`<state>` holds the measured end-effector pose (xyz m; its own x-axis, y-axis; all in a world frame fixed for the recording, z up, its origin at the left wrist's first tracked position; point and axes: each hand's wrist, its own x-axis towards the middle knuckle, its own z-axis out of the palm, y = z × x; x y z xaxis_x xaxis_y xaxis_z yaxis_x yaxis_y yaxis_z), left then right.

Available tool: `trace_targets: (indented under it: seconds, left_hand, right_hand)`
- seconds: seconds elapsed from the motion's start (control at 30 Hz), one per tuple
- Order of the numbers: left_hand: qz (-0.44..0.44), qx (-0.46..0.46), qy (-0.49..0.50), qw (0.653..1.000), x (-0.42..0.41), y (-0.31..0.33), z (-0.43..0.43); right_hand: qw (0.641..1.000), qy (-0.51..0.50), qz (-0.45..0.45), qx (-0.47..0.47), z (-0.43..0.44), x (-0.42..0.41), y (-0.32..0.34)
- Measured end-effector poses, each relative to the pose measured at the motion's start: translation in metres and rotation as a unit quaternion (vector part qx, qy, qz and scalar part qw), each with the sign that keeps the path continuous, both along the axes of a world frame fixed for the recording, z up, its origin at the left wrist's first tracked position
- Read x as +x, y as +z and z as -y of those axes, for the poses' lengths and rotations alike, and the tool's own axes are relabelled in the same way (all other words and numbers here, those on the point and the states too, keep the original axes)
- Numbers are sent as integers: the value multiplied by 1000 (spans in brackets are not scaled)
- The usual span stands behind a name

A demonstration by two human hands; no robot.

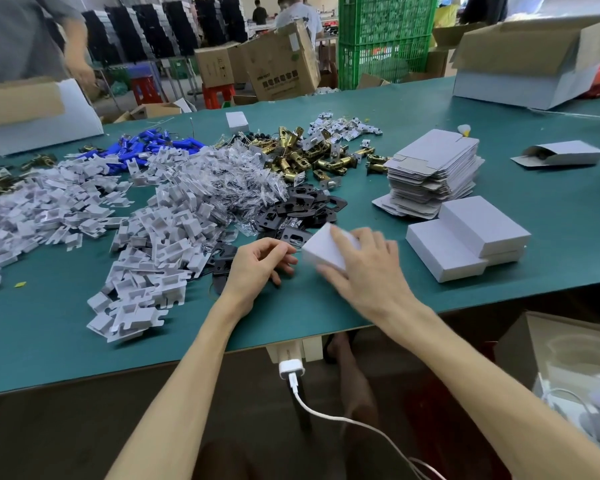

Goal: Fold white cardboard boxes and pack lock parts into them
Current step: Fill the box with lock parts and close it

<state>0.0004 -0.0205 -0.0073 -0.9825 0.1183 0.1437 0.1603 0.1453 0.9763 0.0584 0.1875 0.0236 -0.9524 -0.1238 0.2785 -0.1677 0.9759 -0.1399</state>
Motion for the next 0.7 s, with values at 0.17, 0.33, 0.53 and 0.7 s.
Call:
trace_targets:
  seconds: [0.17,0.33,0.53,0.7]
  left_hand:
    - [-1,0,-4,1000,-2,-2,2]
    - [3,7,-5,1000,-5,-4,4]
    - [3,5,-2,1000,-6,-6,4]
    - [3,6,0,1000,-5,-6,4]
  right_hand:
    - [985,-169,-41,23,-54,-16,32]
    - [967,-244,-9,67,-91,-14,23]
    - [972,-225,18,67,-97,-19,17]
    - [974,-202,43,91,-99,-23,10]
